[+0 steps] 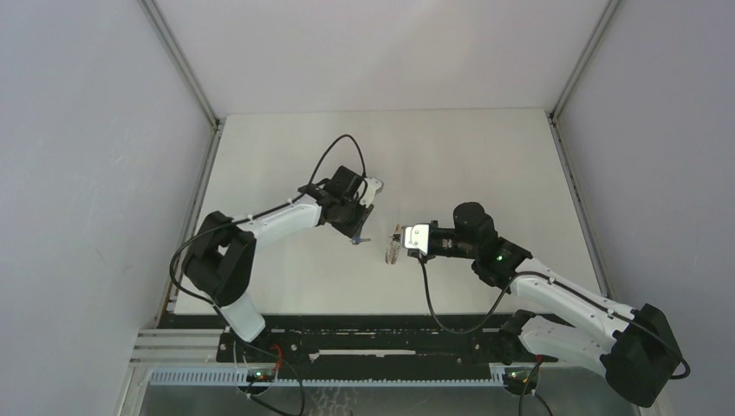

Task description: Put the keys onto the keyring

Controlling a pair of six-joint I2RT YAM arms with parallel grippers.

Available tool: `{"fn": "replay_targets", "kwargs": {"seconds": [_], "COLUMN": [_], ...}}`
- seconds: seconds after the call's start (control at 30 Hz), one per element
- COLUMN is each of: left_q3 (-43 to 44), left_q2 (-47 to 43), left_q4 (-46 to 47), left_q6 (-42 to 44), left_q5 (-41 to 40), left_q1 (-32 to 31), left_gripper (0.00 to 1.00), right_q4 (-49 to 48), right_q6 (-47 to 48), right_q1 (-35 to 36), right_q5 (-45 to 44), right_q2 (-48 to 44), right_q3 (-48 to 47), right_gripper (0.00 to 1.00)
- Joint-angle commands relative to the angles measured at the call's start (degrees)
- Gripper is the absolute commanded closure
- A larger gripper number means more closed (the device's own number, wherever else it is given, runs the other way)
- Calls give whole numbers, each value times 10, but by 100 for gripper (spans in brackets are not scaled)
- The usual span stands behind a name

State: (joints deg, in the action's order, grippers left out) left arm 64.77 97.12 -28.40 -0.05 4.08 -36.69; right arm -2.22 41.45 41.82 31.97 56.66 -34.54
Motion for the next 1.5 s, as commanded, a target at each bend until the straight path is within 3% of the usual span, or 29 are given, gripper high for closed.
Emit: {"fn": "replay_targets", "kwargs": {"seconds": [0.0,0.43,1.47], "left_q3": [-16,-7,-18], "left_q2": [-16,30,50], "left_q4": [11,19,8], "left_q6": [31,56,61], "left_q5": [-13,-41,-56], "left_q1": [-5,-24,-29], "left_gripper": [64,63,79], "right_q4": [-13,-13,-12], "right_q6": [8,8,9], "right_q1": [5,5,5], "right_q5": [0,-1,0], "right_q2": [-11,-9,-11], "right_q3": [-4,-3,-3], "right_gripper": [100,100,100]}}
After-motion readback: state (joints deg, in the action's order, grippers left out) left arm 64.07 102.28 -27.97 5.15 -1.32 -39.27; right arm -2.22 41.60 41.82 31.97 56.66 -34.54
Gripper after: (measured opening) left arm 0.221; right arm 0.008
